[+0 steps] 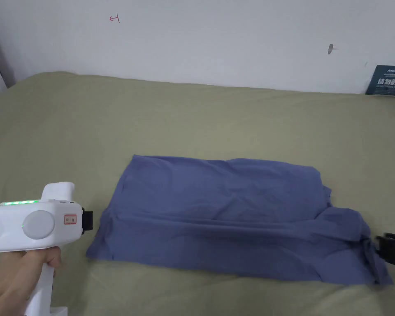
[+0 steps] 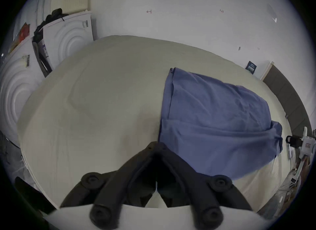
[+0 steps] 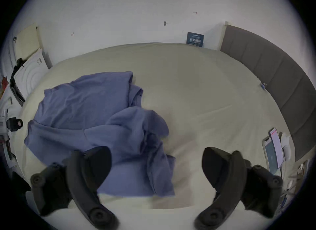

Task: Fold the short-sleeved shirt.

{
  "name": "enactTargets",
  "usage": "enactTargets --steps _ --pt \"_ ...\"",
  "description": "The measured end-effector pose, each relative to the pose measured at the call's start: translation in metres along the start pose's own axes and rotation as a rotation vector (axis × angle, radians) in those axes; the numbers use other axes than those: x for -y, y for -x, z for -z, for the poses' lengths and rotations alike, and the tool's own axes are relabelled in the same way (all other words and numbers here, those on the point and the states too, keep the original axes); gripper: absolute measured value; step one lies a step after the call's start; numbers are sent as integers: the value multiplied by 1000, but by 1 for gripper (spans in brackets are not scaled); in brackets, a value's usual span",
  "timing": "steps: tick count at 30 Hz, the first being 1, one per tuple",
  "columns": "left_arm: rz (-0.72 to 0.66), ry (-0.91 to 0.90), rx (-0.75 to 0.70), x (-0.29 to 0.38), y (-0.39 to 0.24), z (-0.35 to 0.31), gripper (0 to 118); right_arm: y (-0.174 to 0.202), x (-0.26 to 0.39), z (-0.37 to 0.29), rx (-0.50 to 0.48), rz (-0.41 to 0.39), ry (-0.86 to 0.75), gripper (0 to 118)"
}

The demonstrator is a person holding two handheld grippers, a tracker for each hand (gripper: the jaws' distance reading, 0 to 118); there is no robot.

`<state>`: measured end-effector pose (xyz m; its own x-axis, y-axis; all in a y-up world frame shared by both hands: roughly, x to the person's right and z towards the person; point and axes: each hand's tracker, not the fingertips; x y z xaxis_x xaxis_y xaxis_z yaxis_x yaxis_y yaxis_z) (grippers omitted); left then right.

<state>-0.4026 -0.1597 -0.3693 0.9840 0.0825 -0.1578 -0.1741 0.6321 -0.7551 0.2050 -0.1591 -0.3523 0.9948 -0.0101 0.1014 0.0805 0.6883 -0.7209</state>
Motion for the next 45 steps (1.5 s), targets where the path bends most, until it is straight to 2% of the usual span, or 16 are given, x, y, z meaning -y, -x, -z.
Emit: enactTargets --steps 1,7,8,9,10,11,16,18,20,21,23,30,31,32,33,45 --pt "5 16 17 8 2 -2 0 0 7 -2 18 -3 5 0" --pt "1 82 62 24 -6 1 7 -4 28 -11 -2 -2 24 0" --pt "-5 89 72 24 -6 3 26 -4 32 -9 -10 -2 34 0" --pt "-7 108 82 26 -9 9 78 -4 33 -8 -14 -2 37 0" --pt "-5 130 66 28 -12 16 115 -4 35 -9 -14 -2 37 0" --pt "13 134 41 29 -15 20 118 -4 35 -8 -19 -4 40 0" --pt "40 141 -27 29 -15 47 99 -8 36 3 -30 -12 61 0" --pt "48 158 -22 32 -24 49 48 -10 34 6 -30 -16 61 0" --pt "97 139 -46 35 -26 48 29 -7 34 6 -30 -23 52 4" --pt "96 133 -29 35 -33 39 13 -7 33 6 -35 -24 47 35" --pt "45 161 49 34 -31 40 12 -8 31 12 -44 -26 60 117" --pt "55 141 10 39 -38 34 12 7 30 47 -30 -30 170 108" --pt "44 153 20 41 -38 33 12 9 29 50 -29 -34 174 98" --pt "46 152 20 43 -38 33 12 6 29 48 -27 -35 163 70" --pt "51 151 21 39 -39 34 12 6 29 47 -27 -38 156 12" --pt "62 112 44 43 -39 5 12 -5 47 -14 -55 -34 84 7"
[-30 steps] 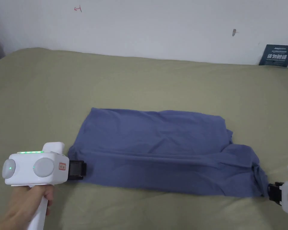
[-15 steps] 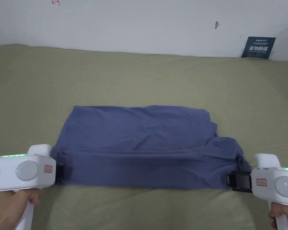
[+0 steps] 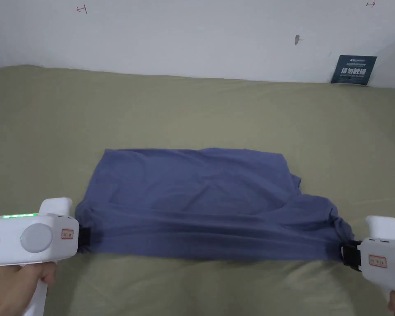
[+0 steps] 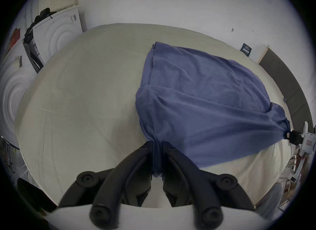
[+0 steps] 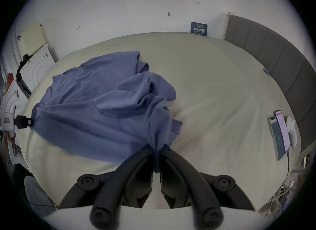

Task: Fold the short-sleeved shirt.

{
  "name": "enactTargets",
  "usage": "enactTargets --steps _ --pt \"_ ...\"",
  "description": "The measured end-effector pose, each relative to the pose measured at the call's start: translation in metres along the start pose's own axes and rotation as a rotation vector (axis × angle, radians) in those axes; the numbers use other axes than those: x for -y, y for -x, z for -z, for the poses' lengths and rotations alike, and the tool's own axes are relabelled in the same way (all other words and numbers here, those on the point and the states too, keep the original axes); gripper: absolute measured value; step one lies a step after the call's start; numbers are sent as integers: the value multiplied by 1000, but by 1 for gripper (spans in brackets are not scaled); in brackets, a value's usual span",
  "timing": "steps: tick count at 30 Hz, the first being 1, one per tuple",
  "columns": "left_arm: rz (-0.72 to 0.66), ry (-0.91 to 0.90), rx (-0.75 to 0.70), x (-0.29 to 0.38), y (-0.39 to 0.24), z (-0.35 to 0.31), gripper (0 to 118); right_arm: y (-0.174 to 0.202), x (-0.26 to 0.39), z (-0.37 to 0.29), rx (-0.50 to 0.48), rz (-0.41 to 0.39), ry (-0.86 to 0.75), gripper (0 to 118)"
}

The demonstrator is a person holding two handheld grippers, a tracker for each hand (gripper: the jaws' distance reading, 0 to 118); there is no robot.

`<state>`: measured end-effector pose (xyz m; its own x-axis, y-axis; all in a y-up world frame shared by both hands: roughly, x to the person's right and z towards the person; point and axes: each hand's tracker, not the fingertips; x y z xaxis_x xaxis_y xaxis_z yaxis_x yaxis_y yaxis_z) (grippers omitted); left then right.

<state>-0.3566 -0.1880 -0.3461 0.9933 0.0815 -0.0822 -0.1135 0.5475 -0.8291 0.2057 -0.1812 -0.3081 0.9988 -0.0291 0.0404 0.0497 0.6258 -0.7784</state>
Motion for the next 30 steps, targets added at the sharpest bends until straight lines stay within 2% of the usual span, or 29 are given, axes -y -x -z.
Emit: enactTargets --steps 14,16,17,19,20,23,24,25,26,27,28,29,30 --pt "-14 21 32 68 41 -53 11 0 90 -58 -45 51 30 7" --pt "-4 16 -27 72 46 -61 0 0 94 -63 -45 49 27 7" --pt "3 -3 -50 74 51 -64 0 -2 93 -64 -48 49 29 8" --pt "-41 -6 62 76 65 -66 0 -3 90 -63 -61 63 26 7" --pt "-58 39 68 75 66 -64 0 0 88 -61 -57 56 30 7" --pt "-50 8 56 78 60 -65 0 3 83 -54 -46 30 18 8" --pt "-54 4 52 76 56 -64 0 2 82 -52 -51 53 24 21" --pt "-53 -1 54 76 55 -63 1 2 82 -51 -36 78 25 57" --pt "-45 -10 42 75 52 -64 16 2 81 -51 -24 81 29 104" --pt "-30 -14 26 75 50 -66 74 1 80 -49 -12 72 47 114" --pt "-31 -5 31 72 49 -64 114 3 75 -70 -8 81 -67 105" --pt "-30 7 17 72 48 -63 118 5 71 -79 -12 66 -3 103" --pt "-27 -72 -33 74 47 -72 110 7 65 -85 -9 60 0 108"
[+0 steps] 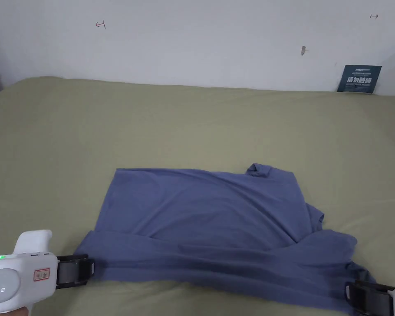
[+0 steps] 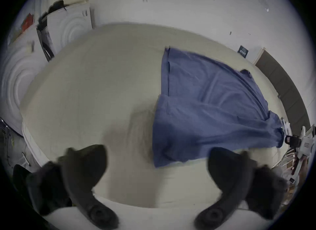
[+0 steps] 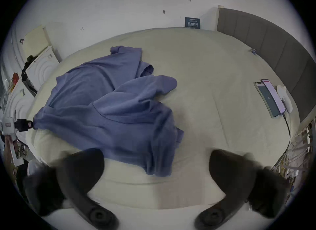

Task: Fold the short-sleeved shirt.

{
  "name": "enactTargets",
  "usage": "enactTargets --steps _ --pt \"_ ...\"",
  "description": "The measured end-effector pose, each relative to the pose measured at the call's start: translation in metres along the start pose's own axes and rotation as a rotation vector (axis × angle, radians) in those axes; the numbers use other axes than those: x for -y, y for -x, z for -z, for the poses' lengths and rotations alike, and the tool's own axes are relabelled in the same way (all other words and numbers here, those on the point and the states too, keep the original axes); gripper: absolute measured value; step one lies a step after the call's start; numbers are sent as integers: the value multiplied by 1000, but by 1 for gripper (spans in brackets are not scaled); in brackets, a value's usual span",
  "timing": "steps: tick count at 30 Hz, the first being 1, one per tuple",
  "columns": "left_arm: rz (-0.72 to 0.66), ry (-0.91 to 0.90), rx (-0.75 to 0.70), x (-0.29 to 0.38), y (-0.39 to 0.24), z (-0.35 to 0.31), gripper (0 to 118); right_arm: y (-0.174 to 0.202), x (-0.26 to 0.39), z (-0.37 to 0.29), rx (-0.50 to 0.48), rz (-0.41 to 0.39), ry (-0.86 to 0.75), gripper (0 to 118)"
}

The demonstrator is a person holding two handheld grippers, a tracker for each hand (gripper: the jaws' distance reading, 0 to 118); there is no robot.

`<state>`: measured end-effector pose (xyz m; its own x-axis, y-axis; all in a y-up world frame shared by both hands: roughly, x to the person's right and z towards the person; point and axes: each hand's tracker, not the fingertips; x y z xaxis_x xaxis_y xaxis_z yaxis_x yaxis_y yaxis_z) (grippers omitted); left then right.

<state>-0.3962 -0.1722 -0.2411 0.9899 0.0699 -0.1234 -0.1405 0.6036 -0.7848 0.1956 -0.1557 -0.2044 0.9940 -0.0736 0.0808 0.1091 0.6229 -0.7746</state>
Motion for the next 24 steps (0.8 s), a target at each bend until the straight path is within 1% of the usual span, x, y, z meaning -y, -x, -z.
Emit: enactTargets --steps 1,2,3,4,5,6,7,8,9,10,11,15,18,20,24 --pt "21 13 6 -2 -1 -2 109 -3 0 9 9 -10 -31 111" --pt "29 34 5 -9 8 12 109 -3 -3 9 21 -13 -61 112" --pt "25 28 11 -13 14 17 108 -1 -9 6 31 -20 -72 110" --pt "19 19 16 -16 17 19 106 0 -14 5 27 -27 -79 104" --pt "15 17 18 -21 19 20 99 -1 -16 7 25 -24 -98 86" --pt "13 10 22 -21 4 2 67 -1 -20 6 26 -19 -143 40" --pt "0 -23 13 -25 -3 -7 18 2 -25 6 25 -34 -165 0" --pt "2 -40 20 -31 -6 -12 0 4 -31 7 49 -29 -192 0" --pt "4 -53 30 -37 -10 -11 0 6 -35 8 72 -35 -233 0" --pt "-2 -83 24 -43 -14 -4 0 6 -41 10 25 -28 -228 0" --pt "-1 -63 45 -51 -18 1 0 7 -49 13 1 -31 -206 0" --pt "-7 -64 79 -92 -30 29 0 23 -84 40 17 -55 -191 0" --pt "0 -46 97 -126 -41 61 0 26 -113 65 -28 -45 -165 0" --pt "0 -40 99 -149 -47 84 0 32 -130 84 -24 -53 -162 0" --pt "46 -10 57 -192 -62 135 4 41 -156 114 -7 -110 -140 0"
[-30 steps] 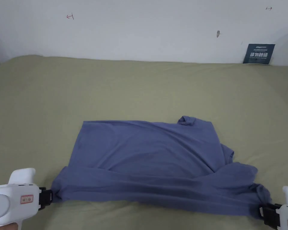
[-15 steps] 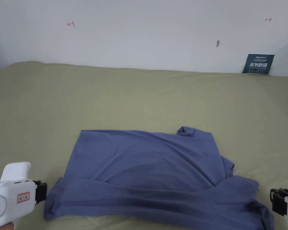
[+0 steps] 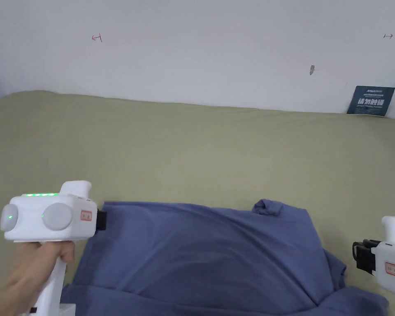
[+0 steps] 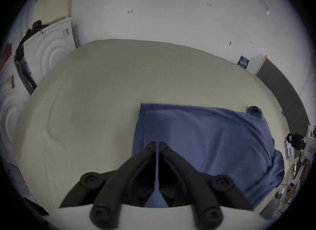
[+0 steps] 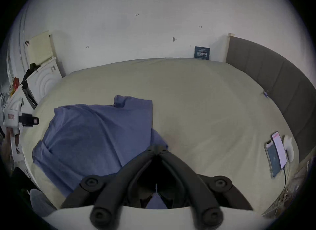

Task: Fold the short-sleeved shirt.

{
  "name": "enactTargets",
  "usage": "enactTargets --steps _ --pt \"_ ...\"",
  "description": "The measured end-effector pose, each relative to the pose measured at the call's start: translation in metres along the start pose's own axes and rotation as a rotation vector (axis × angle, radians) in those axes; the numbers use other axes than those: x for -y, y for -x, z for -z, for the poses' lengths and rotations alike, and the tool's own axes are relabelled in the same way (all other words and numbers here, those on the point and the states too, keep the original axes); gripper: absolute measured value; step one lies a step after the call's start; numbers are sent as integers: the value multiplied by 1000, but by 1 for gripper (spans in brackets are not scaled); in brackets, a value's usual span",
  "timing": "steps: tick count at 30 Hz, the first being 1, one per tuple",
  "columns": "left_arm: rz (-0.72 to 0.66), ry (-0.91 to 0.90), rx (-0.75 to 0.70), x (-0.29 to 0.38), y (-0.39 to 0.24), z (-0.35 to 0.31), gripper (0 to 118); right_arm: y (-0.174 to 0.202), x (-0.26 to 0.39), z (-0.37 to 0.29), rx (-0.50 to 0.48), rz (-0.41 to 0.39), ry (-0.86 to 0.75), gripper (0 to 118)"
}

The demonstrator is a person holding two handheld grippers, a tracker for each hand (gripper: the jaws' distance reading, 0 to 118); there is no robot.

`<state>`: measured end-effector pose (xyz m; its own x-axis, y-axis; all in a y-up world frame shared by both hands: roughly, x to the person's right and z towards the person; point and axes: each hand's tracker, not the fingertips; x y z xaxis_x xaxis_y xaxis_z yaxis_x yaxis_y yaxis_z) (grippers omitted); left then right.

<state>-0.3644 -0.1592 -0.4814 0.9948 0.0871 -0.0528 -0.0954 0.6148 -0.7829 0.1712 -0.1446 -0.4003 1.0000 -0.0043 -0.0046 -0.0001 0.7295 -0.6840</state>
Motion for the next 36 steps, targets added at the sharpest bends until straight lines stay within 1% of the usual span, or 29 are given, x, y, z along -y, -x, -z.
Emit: enactTargets --steps 2,3,4,5,6,7,9,12,13,14,15,16,17,18,19,20,21,22,23,24,25,26,27,30,31,33,34,35,36 --pt "-3 5 -13 -19 1 30 7 -2 -5 15 -5 -23 13 0" --pt "-14 16 -29 -26 2 43 14 -2 -7 21 -2 -31 19 0" --pt "-24 34 -46 -33 4 57 35 -2 -9 29 0 -38 24 0" --pt "-24 52 -82 -37 5 69 71 -2 -9 31 4 -44 28 0" --pt "-4 78 -123 -36 2 78 116 -3 -10 36 5 -49 37 0" --pt "-3 82 -165 -36 2 89 118 -4 -11 42 3 -52 43 0" --pt "-2 62 -142 -35 3 94 112 -5 -10 49 8 -59 53 0" --pt "-19 105 -117 -37 2 96 101 -7 -12 58 13 -64 68 0" --pt "-9 88 -117 -36 0 94 93 -9 -13 61 13 -59 72 0" --pt "-3 83 -112 -33 3 93 79 -10 -15 63 12 -52 78 0" --pt "6 74 -91 -33 2 89 50 -11 -19 66 5 -42 87 0" --pt "23 49 -102 -33 0 85 50 -11 -23 68 -6 -29 89 0" --pt "39 23 -87 -33 0 81 39 -11 -26 70 -9 -21 86 0" --pt "31 16 -11 -31 1 82 13 -11 -30 73 -14 -12 87 0" --pt "43 30 -31 -30 -1 83 3 -11 -35 80 -23 -4 98 0" --pt "70 55 -74 -30 -4 86 3 -12 -40 86 -27 3 109 0" --pt "62 55 -56 -30 -5 87 3 -12 -44 92 -33 7 115 0" --pt "64 50 -63 -30 -5 88 3 -12 -49 99 -53 20 128 7" --pt "61 52 -63 -31 -5 88 3 -13 -53 108 -66 38 145 31" --pt "52 56 -61 -32 -5 89 3 -14 -57 118 -86 66 178 89" --pt "49 60 -60 -33 -5 90 3 -11 -60 127 -81 80 227 118" --pt "49 66 -58 -32 -4 91 3 -10 -61 131 -118 75 229 113" --pt "53 73 -58 -32 -5 92 3 -11 -68 138 -78 78 212 104" --pt "74 81 -68 -32 -7 95 3 1 -68 152 -65 97 254 102" --pt "78 84 -71 -31 -8 96 3 3 -68 156 -67 96 270 95" --pt "76 83 -74 -31 -9 96 3 4 -64 161 -49 87 258 59" --pt "75 80 -73 -31 -7 95 3 5 -65 157 0 64 233 42" --pt "75 74 -72 -31 -6 92 3 5 -65 151 -39 67 212 2" --pt "77 68 -70 -31 -7 88 3 3 -67 147 -113 85 199 1"
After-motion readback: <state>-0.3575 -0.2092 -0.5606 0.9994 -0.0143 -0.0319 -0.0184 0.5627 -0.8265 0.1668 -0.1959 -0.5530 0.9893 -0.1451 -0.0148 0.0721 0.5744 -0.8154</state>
